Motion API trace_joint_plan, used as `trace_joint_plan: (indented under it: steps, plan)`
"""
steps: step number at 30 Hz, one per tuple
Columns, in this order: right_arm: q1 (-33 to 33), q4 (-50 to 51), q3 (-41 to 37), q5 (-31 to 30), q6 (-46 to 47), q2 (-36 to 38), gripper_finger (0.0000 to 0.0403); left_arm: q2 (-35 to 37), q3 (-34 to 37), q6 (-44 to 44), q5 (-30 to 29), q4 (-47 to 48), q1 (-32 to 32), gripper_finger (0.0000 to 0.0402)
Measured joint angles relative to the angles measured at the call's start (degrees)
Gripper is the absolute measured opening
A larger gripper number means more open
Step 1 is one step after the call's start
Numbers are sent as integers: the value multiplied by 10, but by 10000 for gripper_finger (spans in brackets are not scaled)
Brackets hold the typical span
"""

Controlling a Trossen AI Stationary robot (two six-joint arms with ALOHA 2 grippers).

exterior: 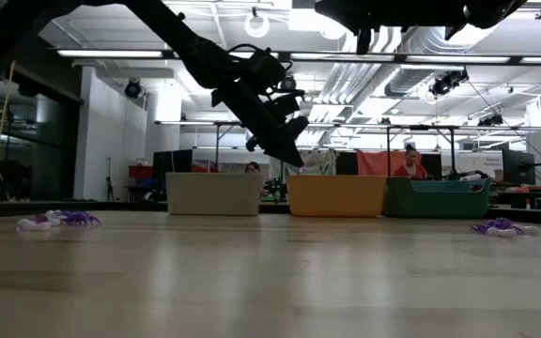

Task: Sort Halloween decoration
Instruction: Put the purple witch hat toy into the orange bin, then put the purple spider toy into the gray bin

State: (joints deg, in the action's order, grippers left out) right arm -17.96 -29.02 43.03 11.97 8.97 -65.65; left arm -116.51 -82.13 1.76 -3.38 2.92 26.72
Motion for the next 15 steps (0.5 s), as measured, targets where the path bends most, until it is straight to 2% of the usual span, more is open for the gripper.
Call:
trace_joint_plan:
  steps: [15]
  plan:
    - [0, 0, 0, 0, 0, 0, 0, 3, 0, 15, -4, -22, -1, 101]
